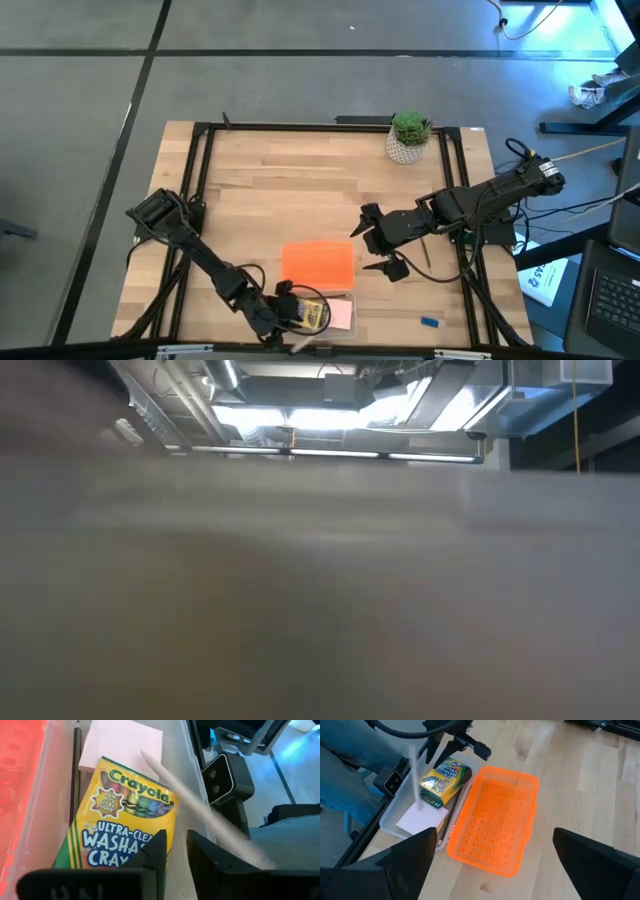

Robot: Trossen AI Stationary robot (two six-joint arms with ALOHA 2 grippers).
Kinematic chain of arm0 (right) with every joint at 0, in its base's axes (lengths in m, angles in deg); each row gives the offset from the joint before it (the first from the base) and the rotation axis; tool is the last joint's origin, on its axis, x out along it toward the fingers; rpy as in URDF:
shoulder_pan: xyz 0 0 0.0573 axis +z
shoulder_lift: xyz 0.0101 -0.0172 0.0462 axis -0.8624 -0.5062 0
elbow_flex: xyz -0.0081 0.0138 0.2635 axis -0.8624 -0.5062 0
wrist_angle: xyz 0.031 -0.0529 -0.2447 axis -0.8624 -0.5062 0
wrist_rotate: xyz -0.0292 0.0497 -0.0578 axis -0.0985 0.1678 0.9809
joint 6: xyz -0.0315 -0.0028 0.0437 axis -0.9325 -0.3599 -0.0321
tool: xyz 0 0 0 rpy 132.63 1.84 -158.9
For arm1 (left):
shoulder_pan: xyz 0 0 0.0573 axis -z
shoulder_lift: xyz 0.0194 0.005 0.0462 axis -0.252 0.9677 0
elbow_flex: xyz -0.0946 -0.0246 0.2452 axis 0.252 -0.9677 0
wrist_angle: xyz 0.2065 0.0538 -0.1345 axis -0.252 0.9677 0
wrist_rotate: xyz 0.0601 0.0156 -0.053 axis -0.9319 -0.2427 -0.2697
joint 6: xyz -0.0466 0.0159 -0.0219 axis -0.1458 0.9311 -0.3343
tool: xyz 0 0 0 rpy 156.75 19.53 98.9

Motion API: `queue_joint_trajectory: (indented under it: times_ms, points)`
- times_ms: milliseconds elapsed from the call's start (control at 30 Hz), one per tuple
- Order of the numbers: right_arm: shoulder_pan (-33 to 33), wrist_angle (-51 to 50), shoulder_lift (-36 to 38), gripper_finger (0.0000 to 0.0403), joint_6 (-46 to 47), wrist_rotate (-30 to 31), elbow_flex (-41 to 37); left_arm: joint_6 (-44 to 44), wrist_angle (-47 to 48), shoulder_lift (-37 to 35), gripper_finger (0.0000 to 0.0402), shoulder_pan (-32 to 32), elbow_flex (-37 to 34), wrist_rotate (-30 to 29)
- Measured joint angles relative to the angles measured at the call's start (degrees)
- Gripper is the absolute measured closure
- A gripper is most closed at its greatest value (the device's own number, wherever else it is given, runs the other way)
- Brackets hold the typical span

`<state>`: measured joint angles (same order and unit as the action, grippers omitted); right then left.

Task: Pack school essentials
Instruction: Adjust the supply box

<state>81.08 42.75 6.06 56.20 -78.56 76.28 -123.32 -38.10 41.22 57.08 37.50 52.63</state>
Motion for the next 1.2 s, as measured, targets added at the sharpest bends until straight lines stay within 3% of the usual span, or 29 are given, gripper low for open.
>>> queue_joint_trajectory:
  times_ms: [433, 700, 833, 1000, 1200]
  points:
    - [0.0, 0.0, 0.0, 0.0005, 0.0, 0.1, 0.0, 1.1, 0.2, 0.0, 0.0296, -0.8, 0.0, 0.3]
    - [0.0, 0.0, 0.0, 0.0005, 0.0, 0.0, 0.0, 5.6, 2.9, -2.6, 0.0298, -2.8, 0.0, 8.4]
    - [0.0, 0.0, 0.0, 0.0005, 0.0, 0.0, 0.0, 8.0, 10.7, -7.2, 0.0300, -3.9, 0.0, 8.5]
    - [0.0, 0.0, 0.0, 0.0005, -0.2, 0.0, 0.0, 9.1, 23.1, -13.8, 0.0301, -5.8, 0.0, 2.3]
    - [0.0, 0.1, 0.0, 0.0005, -3.9, 0.0, -0.3, 13.8, 30.6, -16.1, 0.0299, -10.1, 0.0, -0.3]
